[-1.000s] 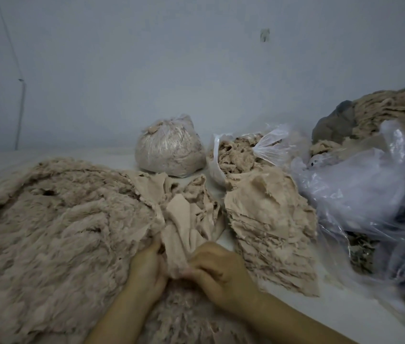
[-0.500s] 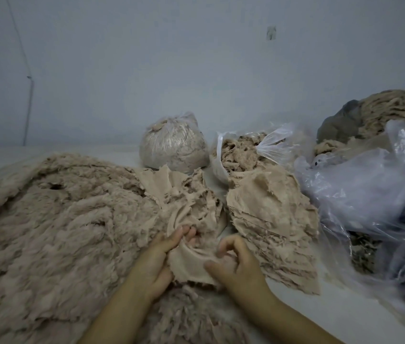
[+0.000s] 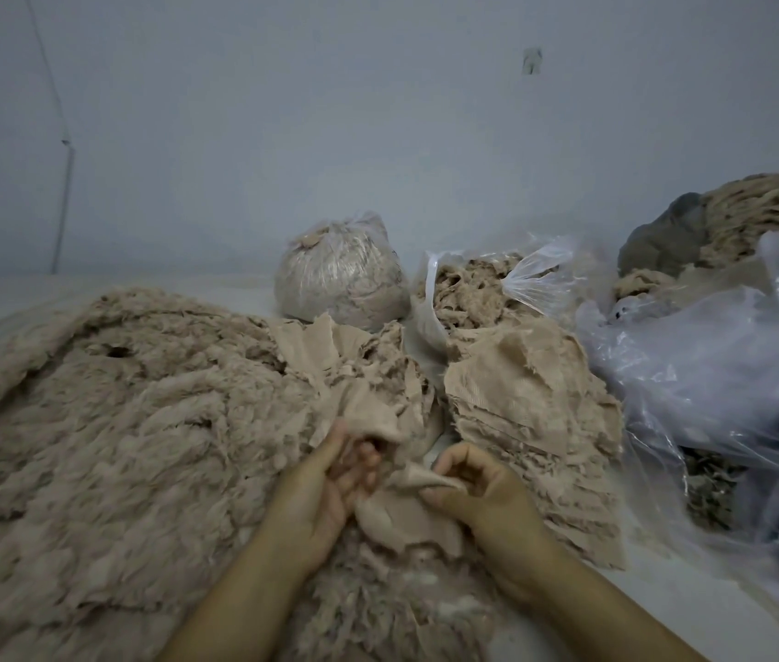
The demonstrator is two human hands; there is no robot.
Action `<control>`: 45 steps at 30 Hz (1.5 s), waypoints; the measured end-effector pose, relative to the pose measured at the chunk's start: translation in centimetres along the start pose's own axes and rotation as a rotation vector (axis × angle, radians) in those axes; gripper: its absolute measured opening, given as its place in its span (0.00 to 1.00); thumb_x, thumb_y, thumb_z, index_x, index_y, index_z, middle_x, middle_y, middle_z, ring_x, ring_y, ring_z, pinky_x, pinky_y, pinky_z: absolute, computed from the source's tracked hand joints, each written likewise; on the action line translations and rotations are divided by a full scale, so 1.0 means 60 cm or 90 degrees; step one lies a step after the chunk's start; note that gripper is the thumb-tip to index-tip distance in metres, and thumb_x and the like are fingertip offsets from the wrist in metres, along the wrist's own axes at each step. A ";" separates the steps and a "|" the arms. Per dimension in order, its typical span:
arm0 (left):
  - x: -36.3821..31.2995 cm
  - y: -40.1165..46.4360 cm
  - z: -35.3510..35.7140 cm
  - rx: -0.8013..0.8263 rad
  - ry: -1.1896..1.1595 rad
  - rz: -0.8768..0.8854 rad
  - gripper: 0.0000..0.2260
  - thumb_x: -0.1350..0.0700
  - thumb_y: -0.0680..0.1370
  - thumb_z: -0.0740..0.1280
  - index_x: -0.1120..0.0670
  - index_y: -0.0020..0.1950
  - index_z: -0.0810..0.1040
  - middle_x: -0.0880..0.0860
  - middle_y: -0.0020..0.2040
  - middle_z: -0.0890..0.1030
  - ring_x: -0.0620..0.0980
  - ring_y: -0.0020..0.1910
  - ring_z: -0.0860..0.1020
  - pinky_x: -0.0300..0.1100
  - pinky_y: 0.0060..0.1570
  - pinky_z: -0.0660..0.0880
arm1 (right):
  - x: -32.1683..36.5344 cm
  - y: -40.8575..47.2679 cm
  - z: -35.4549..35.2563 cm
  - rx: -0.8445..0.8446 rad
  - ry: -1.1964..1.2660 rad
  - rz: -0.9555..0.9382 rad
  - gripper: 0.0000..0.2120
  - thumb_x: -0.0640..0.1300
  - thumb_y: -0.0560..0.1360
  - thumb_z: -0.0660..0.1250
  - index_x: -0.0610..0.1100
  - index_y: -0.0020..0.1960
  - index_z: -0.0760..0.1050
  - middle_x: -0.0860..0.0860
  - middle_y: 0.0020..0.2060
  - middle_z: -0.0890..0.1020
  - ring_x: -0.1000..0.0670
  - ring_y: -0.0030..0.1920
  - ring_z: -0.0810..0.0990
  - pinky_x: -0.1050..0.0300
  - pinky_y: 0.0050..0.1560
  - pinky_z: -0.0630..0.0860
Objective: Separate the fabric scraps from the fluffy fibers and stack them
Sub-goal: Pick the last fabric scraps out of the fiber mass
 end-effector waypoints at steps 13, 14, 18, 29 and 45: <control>0.000 -0.022 0.027 0.084 0.049 0.064 0.05 0.63 0.67 0.69 0.64 0.37 0.84 0.63 0.44 0.84 0.54 0.41 0.84 0.44 0.37 0.81 | -0.007 -0.005 0.006 0.009 -0.037 0.008 0.22 0.42 0.62 0.78 0.43 0.54 0.75 0.45 0.50 0.81 0.47 0.50 0.79 0.50 0.51 0.78; -0.003 -0.023 0.029 0.083 0.055 0.079 0.05 0.63 0.67 0.69 0.63 0.36 0.85 0.62 0.44 0.84 0.53 0.41 0.84 0.43 0.37 0.81 | -0.019 -0.005 0.009 0.026 0.001 0.067 0.20 0.42 0.64 0.76 0.40 0.53 0.77 0.43 0.49 0.82 0.46 0.47 0.81 0.51 0.48 0.79; -0.006 -0.020 0.020 0.020 0.013 0.090 0.07 0.66 0.68 0.68 0.63 0.33 0.84 0.62 0.42 0.84 0.51 0.39 0.84 0.40 0.35 0.81 | -0.028 -0.007 0.015 0.047 0.040 0.148 0.18 0.43 0.67 0.72 0.30 0.50 0.78 0.38 0.41 0.82 0.44 0.39 0.78 0.57 0.37 0.74; -0.004 -0.008 0.018 -0.014 -0.117 0.094 0.11 0.68 0.75 0.63 0.64 0.38 0.83 0.58 0.37 0.84 0.49 0.35 0.84 0.40 0.31 0.80 | -0.016 0.008 0.004 -0.088 0.180 0.071 0.05 0.34 0.77 0.63 0.39 0.47 0.78 0.39 0.44 0.84 0.46 0.40 0.84 0.57 0.37 0.81; -0.016 -0.039 0.054 0.052 0.355 0.345 0.20 0.68 0.72 0.71 0.46 0.54 0.71 0.50 0.43 0.83 0.42 0.39 0.81 0.31 0.36 0.75 | -0.004 0.007 0.002 -0.060 0.012 0.049 0.09 0.42 0.74 0.70 0.37 0.50 0.80 0.36 0.45 0.84 0.40 0.45 0.83 0.48 0.47 0.79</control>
Point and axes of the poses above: each hand's wrist, its own y-axis towards the middle knuckle, its own z-axis out of the palm, x = y × z, the point moved 7 cm from there along y, towards the middle knuckle
